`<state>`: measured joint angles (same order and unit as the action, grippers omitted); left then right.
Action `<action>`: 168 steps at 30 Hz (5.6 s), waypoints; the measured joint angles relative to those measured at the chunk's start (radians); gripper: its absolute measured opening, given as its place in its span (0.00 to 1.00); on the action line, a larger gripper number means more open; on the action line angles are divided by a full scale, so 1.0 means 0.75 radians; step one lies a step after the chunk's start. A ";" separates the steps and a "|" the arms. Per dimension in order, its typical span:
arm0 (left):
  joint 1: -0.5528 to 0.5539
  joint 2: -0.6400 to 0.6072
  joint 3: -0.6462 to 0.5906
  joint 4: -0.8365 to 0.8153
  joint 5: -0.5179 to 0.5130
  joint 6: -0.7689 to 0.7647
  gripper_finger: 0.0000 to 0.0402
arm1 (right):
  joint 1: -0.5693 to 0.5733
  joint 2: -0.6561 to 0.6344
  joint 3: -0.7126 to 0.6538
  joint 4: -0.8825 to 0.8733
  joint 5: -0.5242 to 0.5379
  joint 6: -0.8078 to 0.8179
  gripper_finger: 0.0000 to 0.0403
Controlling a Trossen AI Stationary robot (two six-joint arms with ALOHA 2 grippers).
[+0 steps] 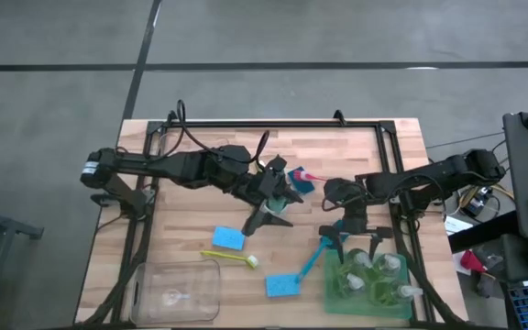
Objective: Pick & Place Kitchen Sink Supplies
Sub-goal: Put the yellow dish soap into the green bin, then put the blue sponge into the top transparent bin
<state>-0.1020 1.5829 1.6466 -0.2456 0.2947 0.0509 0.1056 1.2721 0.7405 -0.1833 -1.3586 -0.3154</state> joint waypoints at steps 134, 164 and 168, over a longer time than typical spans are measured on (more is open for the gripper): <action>-0.033 -0.670 -1.200 -0.210 -0.280 -0.475 0.24 | -0.167 -0.278 0.207 -0.171 1.568 0.311 0.02; -0.032 0.066 -0.976 -0.334 -0.238 -0.228 0.56 | -0.168 -0.278 0.184 -0.160 1.569 0.292 0.02; -0.032 0.087 -0.976 -0.327 -0.239 -0.224 0.51 | -0.168 -0.278 0.182 -0.159 1.569 0.291 0.02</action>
<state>-0.1257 1.6482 0.9146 -0.4907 0.1154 -0.1174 -0.0204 1.0634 0.8768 -0.3023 -0.1822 -0.0971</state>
